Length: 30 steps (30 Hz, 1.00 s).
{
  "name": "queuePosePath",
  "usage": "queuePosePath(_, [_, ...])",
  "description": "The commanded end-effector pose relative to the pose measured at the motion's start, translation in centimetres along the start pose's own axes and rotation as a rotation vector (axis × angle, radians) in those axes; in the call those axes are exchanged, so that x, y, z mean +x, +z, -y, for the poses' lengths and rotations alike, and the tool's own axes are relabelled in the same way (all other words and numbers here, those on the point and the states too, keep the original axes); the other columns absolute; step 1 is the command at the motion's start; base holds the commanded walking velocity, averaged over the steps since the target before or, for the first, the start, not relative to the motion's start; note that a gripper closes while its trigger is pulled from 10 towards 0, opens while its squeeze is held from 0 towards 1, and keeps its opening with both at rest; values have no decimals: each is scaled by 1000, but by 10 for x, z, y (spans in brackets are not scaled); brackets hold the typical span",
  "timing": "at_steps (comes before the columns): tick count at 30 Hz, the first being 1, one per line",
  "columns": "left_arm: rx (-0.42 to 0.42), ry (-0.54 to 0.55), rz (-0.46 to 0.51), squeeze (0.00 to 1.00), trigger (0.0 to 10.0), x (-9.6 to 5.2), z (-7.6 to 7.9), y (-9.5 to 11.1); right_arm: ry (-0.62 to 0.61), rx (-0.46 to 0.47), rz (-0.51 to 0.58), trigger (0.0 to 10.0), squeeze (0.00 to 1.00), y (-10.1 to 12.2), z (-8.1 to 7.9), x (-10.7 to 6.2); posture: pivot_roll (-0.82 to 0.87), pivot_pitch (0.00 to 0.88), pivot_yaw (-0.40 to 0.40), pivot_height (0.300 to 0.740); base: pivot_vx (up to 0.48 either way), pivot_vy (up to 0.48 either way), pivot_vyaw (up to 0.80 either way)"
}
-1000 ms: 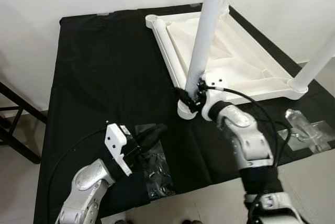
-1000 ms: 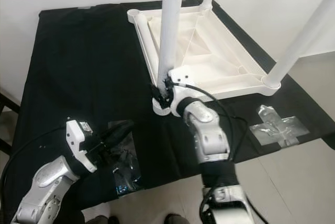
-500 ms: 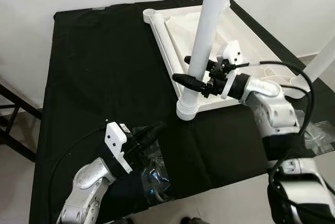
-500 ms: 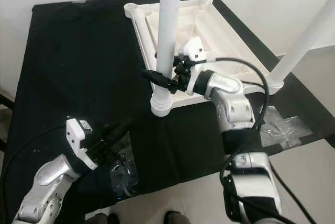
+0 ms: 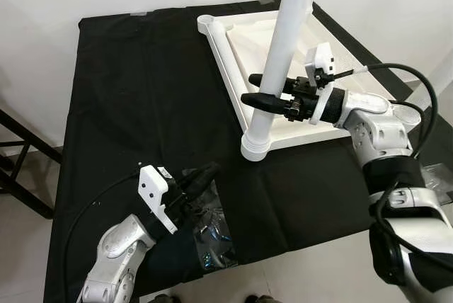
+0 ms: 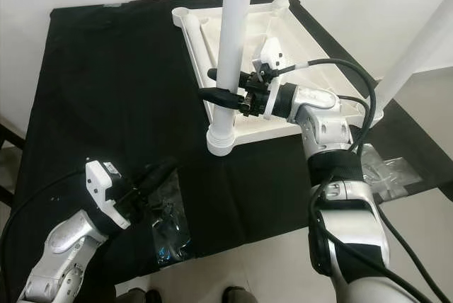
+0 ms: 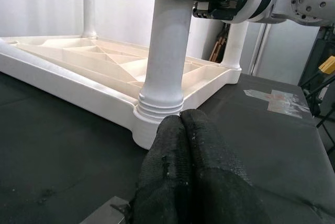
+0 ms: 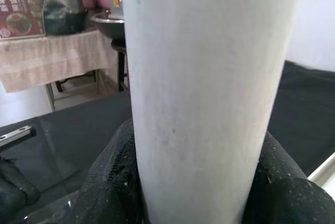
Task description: Building children table
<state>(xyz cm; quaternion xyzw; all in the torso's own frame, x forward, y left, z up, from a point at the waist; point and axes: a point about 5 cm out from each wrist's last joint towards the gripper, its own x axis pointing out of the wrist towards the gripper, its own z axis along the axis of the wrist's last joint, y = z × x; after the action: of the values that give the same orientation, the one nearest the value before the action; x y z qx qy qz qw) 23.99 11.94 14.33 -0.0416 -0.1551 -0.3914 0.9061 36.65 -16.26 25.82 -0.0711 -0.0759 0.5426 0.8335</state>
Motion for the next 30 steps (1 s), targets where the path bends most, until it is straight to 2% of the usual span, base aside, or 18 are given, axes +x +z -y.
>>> queuePosePath(1, [8, 4, -9, 0, 10000, -4, 2, -1, -32, 55, -68, 0, 0, -24, -2, -4, 35, 185, -39, 740, 0, 0, 0])
queuePosePath(2, [8, 4, -9, 0, 10000, -4, 2, -1, -32, 55, -68, 0, 0, -24, -2, -4, 35, 185, -39, 740, 0, 0, 0])
queuePosePath(5, [6, 6, -14, 0, 10000, -4, 1, -2, -268, 81, -146, 0, 0, -54, -10, -9, 16, 195, -37, 740, 0, 0, 0])
queuePosePath(6, [6, 6, -14, 0, 10000, -4, 1, -2, -268, 81, -146, 0, 0, -54, -10, -9, 16, 195, -37, 740, 0, 0, 0])
queuePosePath(7, [5, 6, -16, 0, 10000, -5, 0, -2, -401, 94, -185, 0, 0, -68, -17, -9, 15, 194, -42, 740, 0, 0, 0])
queuePosePath(8, [5, 6, -16, 0, 10000, -5, 0, -2, -401, 94, -185, 0, 0, -68, -17, -9, 15, 194, -42, 740, 0, 0, 0])
queuePosePath(10, [5, 5, -18, 0, 10000, -6, -2, -2, -837, 167, -229, 0, 0, -91, -30, -14, 1, 195, -35, 740, 0, 0, 0])
queuePosePath(11, [5, 5, -18, 0, 10000, -6, -2, -2, -837, 167, -229, 0, 0, -91, -30, -14, 1, 195, -35, 740, 0, 0, 0])
queuePosePath(13, [5, 4, -21, 0, 10000, -5, -3, -2, -884, 224, -228, 0, 0, -105, -71, 0, -8, 186, -19, 740, 0, 0, 0])
queuePosePath(14, [5, 4, -21, 0, 10000, -5, -3, -2, -884, 224, -228, 0, 0, -105, -71, 0, -8, 186, -19, 740, 0, 0, 0])
queuePosePath(15, [4, 4, -23, 0, 10000, -5, -4, -3, -857, 226, -223, 0, 0, -108, -83, 6, -8, 186, -19, 740, 0, 0, 0])
queuePosePath(22, [-5, 4, -27, 0, 10000, -4, -4, -5, -801, 183, -235, 0, 0, -104, -67, 13, -3, 168, -31, 740, 0, 0, 0])
queuePosePath(23, [-5, 9, -26, 0, 10000, -5, -4, -5, -817, 165, -251, 1059, 0, -103, -62, 12, 1, 164, -29, 740, 0, 0, 0])
queuePosePath(24, [-4, 13, -26, 0, 10000, -5, -4, -5, -804, 163, -259, 10000, 0, -102, -60, 12, 2, 162, -30, 740, 0, 0, 0])
queuePosePath(25, [-4, 15, -25, 0, 10000, -5, -4, -6, -780, 159, -249, 10000, 427, -98, -58, 12, 3, 161, -30, 740, 0, 0, 0])
queuePosePath(26, [-4, 15, -25, 0, 10000, -5, -4, -6, -780, 159, -249, 10000, 427, -98, -58, 12, 3, 161, -30, 740, 0, 0, 0])
queuePosePath(27, [-6, 14, -26, 0, 10000, -5, -4, -6, -769, 159, -242, 10000, 1000, -94, -59, 13, 3, 161, -30, 740, 0, 0, 0])
queuePosePath(30, [-10, 7, -27, 0, 10000, -3, -3, -6, -759, 144, -166, 10000, 1000, -80, -52, 13, 3, 160, -30, 740, 0, 0, 0])
